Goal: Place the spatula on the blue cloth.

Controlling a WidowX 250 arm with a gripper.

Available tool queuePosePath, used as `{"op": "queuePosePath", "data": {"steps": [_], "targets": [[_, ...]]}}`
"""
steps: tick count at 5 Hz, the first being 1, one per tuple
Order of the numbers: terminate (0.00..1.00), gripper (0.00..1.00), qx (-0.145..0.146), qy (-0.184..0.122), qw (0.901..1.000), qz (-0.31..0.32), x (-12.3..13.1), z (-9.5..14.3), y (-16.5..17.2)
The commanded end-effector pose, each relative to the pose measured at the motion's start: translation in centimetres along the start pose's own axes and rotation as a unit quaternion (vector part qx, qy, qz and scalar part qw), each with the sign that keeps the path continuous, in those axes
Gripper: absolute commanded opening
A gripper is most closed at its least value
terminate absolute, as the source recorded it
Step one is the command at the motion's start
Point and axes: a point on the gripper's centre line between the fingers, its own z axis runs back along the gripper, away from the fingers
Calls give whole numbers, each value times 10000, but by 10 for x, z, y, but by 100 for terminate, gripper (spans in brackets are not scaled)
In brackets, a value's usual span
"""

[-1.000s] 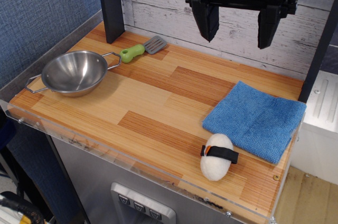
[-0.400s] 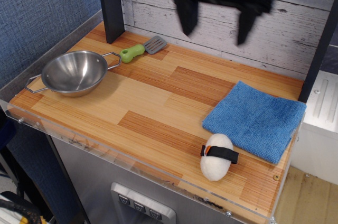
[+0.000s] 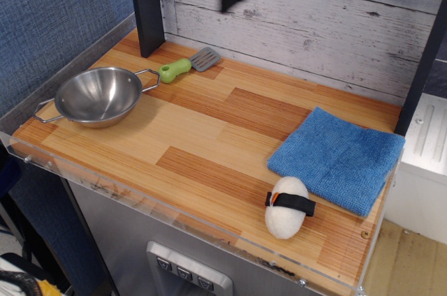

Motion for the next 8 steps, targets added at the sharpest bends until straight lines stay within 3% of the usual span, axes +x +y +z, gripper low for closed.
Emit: {"op": "queuePosePath", "data": {"steps": [1, 2, 3, 4, 5, 8], "targets": [[0, 100, -81, -200, 9902, -1382, 4, -11, 40], [0, 100, -191, -235, 9738, -2255, 12, -28, 47], [0, 100, 41, -224, 9760, -2167, 12, -43, 60], [0, 100, 49, -210, 9881, -1522, 8, -55, 75], [0, 100, -176, -391, 9962, -761, 10, -68, 84], [0, 100, -438, -337, 9981, 276, 38, -107, 81]]}}
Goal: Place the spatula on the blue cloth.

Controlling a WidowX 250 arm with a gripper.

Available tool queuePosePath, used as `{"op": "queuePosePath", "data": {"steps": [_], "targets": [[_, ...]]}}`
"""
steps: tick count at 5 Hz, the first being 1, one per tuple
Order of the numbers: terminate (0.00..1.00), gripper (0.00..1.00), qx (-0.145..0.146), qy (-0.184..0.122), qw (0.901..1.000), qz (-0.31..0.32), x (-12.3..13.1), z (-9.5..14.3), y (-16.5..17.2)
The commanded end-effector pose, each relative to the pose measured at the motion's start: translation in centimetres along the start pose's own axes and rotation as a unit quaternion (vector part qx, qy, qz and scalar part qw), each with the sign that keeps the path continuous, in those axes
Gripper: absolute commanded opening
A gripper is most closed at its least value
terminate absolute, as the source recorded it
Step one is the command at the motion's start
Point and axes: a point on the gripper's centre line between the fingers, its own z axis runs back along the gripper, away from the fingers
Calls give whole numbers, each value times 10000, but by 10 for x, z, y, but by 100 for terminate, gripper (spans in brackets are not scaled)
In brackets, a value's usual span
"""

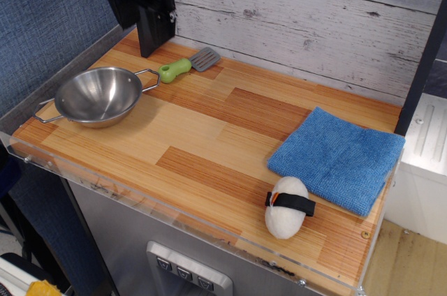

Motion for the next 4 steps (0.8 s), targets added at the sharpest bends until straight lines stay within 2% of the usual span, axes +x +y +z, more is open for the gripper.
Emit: {"op": "queuePosePath", "data": {"steps": [1, 3, 4], "targets": [[0, 100, 42, -173, 9998, 119, 42, -9, -8], [0, 100, 36, 79, 9999, -73, 57, -36, -6], [0, 100, 72, 268, 9996, -84, 53, -45, 2]]}}
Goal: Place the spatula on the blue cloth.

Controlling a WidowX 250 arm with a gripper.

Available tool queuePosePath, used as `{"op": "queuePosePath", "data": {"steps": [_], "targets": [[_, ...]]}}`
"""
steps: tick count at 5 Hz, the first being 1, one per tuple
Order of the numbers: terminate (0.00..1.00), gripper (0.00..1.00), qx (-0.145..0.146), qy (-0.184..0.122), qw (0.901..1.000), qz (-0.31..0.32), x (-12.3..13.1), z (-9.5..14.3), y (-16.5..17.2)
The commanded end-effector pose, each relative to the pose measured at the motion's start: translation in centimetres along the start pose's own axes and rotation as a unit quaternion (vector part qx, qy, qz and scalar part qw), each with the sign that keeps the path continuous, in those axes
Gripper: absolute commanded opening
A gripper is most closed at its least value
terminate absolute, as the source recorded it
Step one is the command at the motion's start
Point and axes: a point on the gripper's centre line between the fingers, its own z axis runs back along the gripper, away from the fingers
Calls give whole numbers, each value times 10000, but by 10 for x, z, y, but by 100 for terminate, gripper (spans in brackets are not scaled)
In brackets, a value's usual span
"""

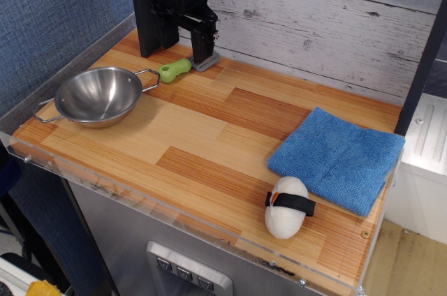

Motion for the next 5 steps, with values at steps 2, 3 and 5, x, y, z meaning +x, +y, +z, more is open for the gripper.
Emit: {"op": "queuePosePath", "data": {"steps": [2, 3, 5], "targets": [[0, 100, 110, 256, 9992, -295, -3, -3, 17], [0, 100, 84, 347, 9983, -453, -8, -7, 15], [0, 0, 159, 518, 9966, -613, -10, -10, 14]]}}
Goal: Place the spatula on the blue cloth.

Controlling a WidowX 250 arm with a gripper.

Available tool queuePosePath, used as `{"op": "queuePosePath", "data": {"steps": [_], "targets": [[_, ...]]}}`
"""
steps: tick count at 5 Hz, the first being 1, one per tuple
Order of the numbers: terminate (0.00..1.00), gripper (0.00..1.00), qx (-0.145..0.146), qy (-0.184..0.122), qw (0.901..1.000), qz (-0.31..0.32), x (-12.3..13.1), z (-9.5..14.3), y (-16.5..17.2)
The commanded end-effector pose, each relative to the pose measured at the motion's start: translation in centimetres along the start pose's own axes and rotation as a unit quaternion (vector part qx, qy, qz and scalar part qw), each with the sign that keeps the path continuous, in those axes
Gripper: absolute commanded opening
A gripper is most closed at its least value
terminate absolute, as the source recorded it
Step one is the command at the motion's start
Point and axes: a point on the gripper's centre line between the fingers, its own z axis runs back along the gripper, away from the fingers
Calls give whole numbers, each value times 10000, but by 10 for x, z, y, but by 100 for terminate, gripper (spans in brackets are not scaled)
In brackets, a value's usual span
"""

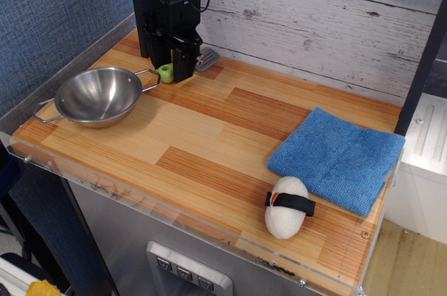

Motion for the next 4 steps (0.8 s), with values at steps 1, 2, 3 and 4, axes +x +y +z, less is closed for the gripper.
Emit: {"op": "queuePosePath", "data": {"steps": [1, 2, 3, 4], "targets": [[0, 0, 155, -63, 9998, -118, 11, 14, 1], [0, 0, 133, -89, 9997, -166, 12, 14, -1], [0, 0, 236, -171, 9994, -182, 15, 30, 0], [0, 0, 298, -360, 9986, -258, 21, 49, -4]]}}
